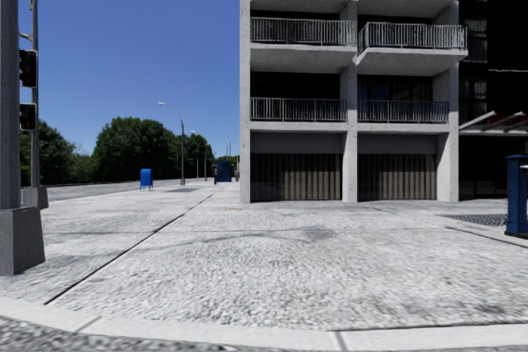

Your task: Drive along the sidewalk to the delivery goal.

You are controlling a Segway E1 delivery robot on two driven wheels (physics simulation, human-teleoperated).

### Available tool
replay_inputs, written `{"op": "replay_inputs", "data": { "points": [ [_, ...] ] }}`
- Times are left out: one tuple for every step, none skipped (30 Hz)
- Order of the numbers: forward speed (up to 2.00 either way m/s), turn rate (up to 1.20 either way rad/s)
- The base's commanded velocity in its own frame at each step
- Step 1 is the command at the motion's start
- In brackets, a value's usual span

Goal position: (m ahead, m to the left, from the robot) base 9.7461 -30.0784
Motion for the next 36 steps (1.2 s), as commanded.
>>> {"op": "replay_inputs", "data": {
  "points": [
    [1.49, -0.22],
    [1.49, -0.22],
    [1.46, -0.29],
    [1.45, -0.34],
    [1.45, -0.35],
    [1.45, -0.35],
    [1.45, -0.35],
    [1.45, -0.35],
    [1.45, -0.35],
    [1.45, -0.35],
    [1.45, -0.35],
    [1.45, -0.35],
    [1.45, -0.35],
    [1.45, -0.35],
    [1.45, -0.35],
    [1.45, -0.35],
    [1.45, -0.35],
    [1.45, -0.35],
    [1.45, -0.35],
    [1.45, -0.35],
    [1.45, -0.35],
    [1.45, -0.35],
    [1.45, -0.35],
    [1.45, -0.35],
    [1.45, -0.35],
    [1.45, -0.35],
    [1.45, -0.35],
    [1.44, -0.35],
    [1.44, -0.35],
    [1.44, -0.35],
    [1.44, -0.35],
    [1.44, -0.35],
    [1.44, -0.35],
    [1.44, -0.35],
    [1.44, -0.35],
    [1.44, -0.35]
  ]
}}
